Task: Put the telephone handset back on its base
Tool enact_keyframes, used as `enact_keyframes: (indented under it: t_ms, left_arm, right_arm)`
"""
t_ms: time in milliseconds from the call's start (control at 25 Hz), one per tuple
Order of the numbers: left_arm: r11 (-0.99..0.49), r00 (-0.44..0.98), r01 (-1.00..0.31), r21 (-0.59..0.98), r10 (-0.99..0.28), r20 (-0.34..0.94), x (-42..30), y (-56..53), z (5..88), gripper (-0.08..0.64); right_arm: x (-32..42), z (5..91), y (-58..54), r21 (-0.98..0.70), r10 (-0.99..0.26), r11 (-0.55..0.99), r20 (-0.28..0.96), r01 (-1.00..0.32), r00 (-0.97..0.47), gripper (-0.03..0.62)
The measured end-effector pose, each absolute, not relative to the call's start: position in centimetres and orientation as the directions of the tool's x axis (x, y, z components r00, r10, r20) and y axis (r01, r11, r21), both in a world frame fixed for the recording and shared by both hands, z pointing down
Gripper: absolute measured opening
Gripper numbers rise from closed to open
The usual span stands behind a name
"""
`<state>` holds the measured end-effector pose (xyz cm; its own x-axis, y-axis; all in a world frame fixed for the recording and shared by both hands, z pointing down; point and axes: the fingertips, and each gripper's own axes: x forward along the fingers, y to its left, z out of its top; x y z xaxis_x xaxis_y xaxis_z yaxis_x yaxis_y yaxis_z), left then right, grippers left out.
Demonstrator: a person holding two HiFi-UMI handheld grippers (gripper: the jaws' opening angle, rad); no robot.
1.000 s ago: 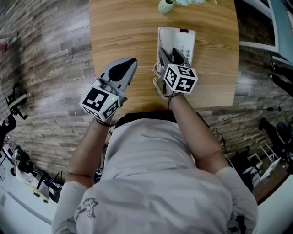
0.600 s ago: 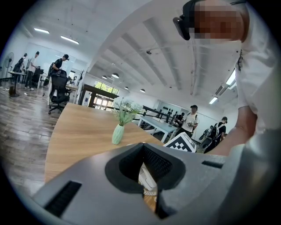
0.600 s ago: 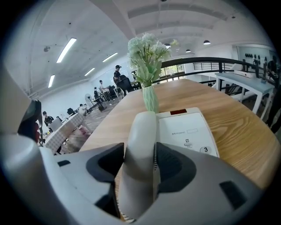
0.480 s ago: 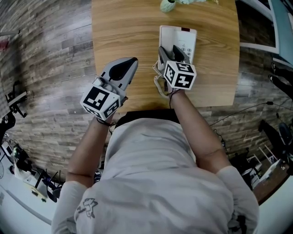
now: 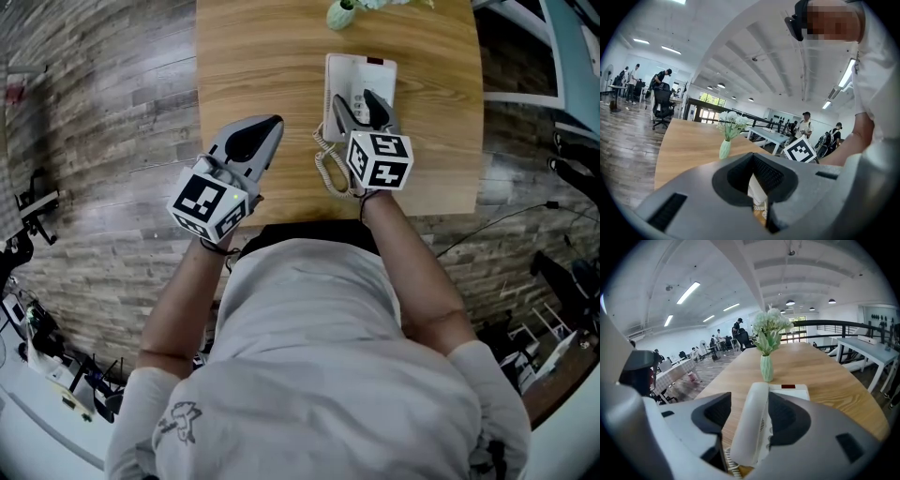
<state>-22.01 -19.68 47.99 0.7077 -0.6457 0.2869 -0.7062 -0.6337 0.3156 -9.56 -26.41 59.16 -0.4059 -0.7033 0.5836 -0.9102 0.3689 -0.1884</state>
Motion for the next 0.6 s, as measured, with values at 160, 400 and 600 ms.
enact_keyframes:
  t_ms: [160, 400, 600]
  left_arm:
    - [-0.642, 0.711, -0.702, 0.307, -0.654, 0.258, -22.0, -19.0, 46.2, 0.005]
    - [-0.679, 0.730, -0.682, 0.270, -0.651, 0.207, -21.3, -17.6, 42.7, 0.005]
    - [-0.711, 0.748, -0.663, 0.236, -0.643, 0.163, -20.7, -16.2, 39.5, 0.005]
  right_arm:
    - [-10.2, 55.7, -25.0, -0.154, -0.720, 0.423, 0.541, -0.893, -0.434, 0.241]
    - [-10.2, 50.0, -22.1, -0.117, -0.747, 0.486, 0.459, -0.866, -0.482, 0.179]
    - [-9.8, 44.7, -19.4, -0.069, -0.758, 0.547, 0.384, -0.835, -0.528, 0.107]
